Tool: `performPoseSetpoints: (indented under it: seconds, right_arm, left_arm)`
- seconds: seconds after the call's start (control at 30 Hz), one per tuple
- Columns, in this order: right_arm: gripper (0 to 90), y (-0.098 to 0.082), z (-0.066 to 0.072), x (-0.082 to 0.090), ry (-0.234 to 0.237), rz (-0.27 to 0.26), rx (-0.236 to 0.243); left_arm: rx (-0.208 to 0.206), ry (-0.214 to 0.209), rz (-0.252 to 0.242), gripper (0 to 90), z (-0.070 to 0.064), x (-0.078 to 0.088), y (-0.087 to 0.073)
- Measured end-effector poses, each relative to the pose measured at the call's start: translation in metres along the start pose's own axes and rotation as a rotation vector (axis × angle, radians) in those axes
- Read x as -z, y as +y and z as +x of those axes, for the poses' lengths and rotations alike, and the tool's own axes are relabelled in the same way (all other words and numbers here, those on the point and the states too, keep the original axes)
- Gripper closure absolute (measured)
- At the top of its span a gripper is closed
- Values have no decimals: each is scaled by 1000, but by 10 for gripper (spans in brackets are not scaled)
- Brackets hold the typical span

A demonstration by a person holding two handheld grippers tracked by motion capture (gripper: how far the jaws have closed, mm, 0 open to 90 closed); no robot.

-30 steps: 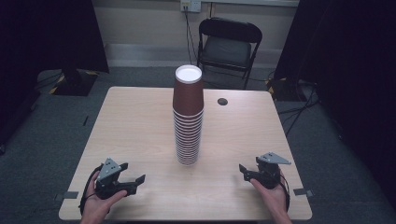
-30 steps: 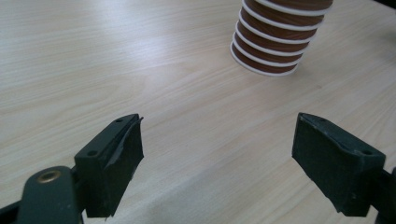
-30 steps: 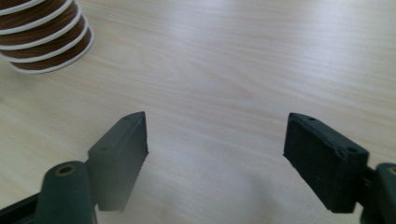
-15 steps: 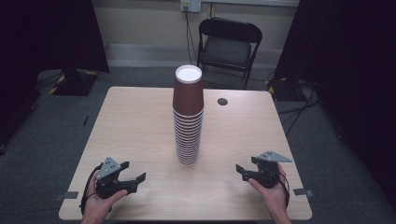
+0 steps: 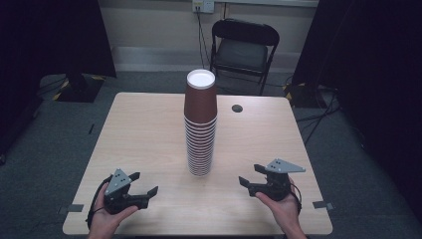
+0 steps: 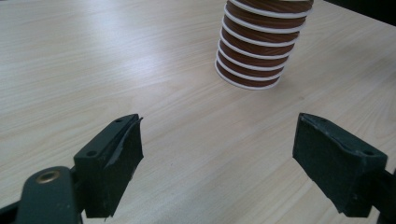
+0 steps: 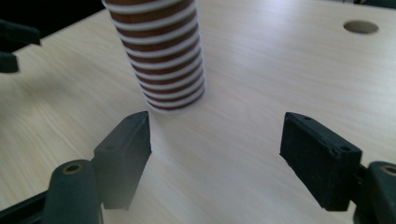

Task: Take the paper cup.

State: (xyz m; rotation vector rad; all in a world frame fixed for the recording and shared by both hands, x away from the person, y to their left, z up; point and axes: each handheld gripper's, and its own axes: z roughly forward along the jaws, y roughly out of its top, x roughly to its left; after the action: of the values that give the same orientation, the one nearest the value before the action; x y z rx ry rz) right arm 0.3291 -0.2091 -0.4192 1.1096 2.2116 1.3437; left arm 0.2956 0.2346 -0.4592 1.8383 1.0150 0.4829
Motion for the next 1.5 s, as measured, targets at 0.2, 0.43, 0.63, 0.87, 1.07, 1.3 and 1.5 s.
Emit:
performPoseSetpoints:
  seconds: [0.2, 0.43, 0.63, 0.87, 1.07, 1.3, 1.5]
  right_arm:
    - [231, 27, 9, -5, 47, -60, 31]
    - [188, 50, 15, -10, 78, -112, 49]
    - [162, 69, 16, -10, 98, -155, 62]
    - [146, 95, 12, -1, 110, -215, 56]
    - [141, 117, 11, 2, 119, -244, 55]
    - [143, 136, 19, 3, 130, -275, 82]
    - [139, 157, 27, 6, 136, -341, 95]
  left_arm:
    - [15, 17, 0, 156, 4, 3, -1]
    - [10, 18, 1, 156, 5, 4, -2]
    - [3, 19, 13, 157, 5, 2, -1]
    - [-3, 18, 11, 158, 4, 3, -1]
    - [6, 20, 7, 158, 5, 1, -1]
    - [4, 20, 7, 158, 5, 3, -1]
    - [4, 26, 0, 160, 5, 3, -1]
